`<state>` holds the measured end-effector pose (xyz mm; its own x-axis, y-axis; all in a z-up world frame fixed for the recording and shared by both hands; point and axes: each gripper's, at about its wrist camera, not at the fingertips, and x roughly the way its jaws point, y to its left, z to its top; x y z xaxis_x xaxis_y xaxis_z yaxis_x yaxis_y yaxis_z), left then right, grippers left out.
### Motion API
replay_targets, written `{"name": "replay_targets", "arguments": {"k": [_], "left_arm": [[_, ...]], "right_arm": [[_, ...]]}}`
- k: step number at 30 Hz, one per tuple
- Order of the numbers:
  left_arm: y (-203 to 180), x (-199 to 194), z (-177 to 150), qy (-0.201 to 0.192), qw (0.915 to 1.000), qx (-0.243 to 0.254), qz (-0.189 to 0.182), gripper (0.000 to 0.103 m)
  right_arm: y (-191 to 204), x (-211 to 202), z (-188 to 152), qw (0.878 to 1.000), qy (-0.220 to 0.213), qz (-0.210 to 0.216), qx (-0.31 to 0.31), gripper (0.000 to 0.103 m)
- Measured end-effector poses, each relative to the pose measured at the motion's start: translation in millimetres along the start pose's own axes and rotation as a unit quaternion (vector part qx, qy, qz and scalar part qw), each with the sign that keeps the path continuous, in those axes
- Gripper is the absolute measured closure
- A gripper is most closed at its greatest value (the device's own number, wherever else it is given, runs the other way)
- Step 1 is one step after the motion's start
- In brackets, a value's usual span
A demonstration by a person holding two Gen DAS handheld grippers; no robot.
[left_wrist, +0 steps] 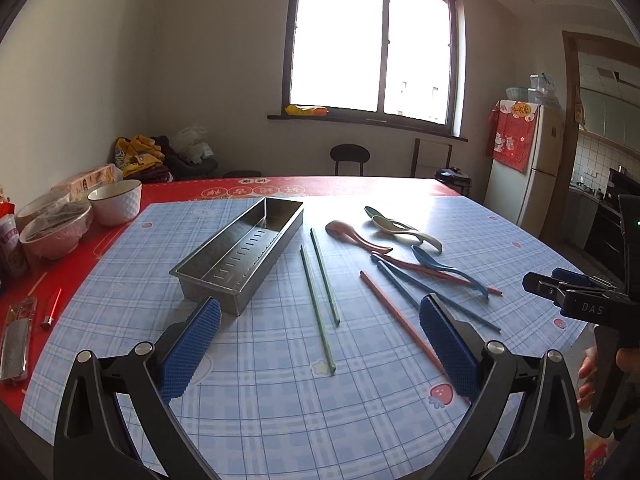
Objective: Organize utensils
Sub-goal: 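Grasp a green chopstick with the left gripper while the right gripper grasps the blue spoon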
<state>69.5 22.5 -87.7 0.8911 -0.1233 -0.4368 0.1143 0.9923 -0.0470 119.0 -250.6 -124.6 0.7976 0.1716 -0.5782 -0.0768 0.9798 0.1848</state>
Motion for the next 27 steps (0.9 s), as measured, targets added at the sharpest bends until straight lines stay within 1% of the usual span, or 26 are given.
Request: {"name": "replay_targets", "arguments": {"k": [2, 4, 6, 7, 8, 9, 10, 12, 14, 19, 22, 24, 27], "left_arm": [[3.9, 12.1, -3.5, 0.01, 0.9999, 0.001, 0.002, 0.007], [6.8, 25.2, -5.3, 0.024, 0.9997, 0.004, -0.006, 0.015], [10.1, 39.5, -4.8, 0.046, 0.9988, 0.001, -0.017, 0.025], [12.4, 46.2, -4.2, 0.057, 0.9982, -0.002, -0.021, 0.028], [13.6, 53.4, -3.0, 0.067, 0.9975, -0.004, -0.025, 0.035], [14.8, 60.7, -1.5, 0.077, 0.9966, -0.005, -0.029, 0.044], [15.5, 67.7, 0.0, 0.086, 0.9957, -0.006, -0.034, 0.05], [14.7, 80.6, 3.7, 0.098, 0.9944, -0.005, -0.04, 0.071], [12.1, 94.4, 6.0, 0.112, 0.9928, 0.001, -0.042, 0.078], [8.5, 131.7, 13.5, 0.155, 0.9867, 0.001, -0.048, 0.079], [8.4, 153.4, 18.9, 0.177, 0.9834, 0.002, -0.039, 0.083], [9.2, 166.9, 21.6, 0.192, 0.9808, 0.0, -0.037, 0.089], [7.5, 182.9, 24.3, 0.207, 0.978, 0.009, -0.024, 0.091]], "right_arm": [[-2.9, 15.4, -0.9, 1.0, 0.012, -0.012, 0.003, 0.012], [-4.3, 27.3, 0.7, 1.0, 0.015, -0.006, 0.002, 0.012], [-1.4, 36.6, 4.1, 1.0, 0.015, 0.002, -0.012, 0.012], [1.7, 40.5, 6.0, 1.0, 0.014, 0.001, -0.022, 0.012], [3.3, 42.9, 8.2, 0.999, 0.012, 0.002, -0.032, 0.012], [5.1, 44.9, 10.4, 0.999, 0.007, 0.005, -0.04, 0.012], [7.1, 46.9, 12.7, 0.999, 0.003, 0.007, -0.047, 0.012], [9.2, 51.8, 18.3, 0.998, 0.0, 0.012, -0.054, 0.012], [9.9, 58.3, 23.7, 0.998, 0.002, 0.022, -0.054, 0.012], [7.0, 73.1, 33.3, 0.998, 0.008, 0.039, -0.046, 0.012], [3.0, 81.6, 36.5, 0.998, 0.014, 0.047, -0.038, 0.012], [-0.2, 85.7, 39.1, 0.998, 0.019, 0.057, -0.03, 0.012], [-3.9, 89.0, 40.9, 0.998, 0.02, 0.061, -0.026, 0.012]]}}
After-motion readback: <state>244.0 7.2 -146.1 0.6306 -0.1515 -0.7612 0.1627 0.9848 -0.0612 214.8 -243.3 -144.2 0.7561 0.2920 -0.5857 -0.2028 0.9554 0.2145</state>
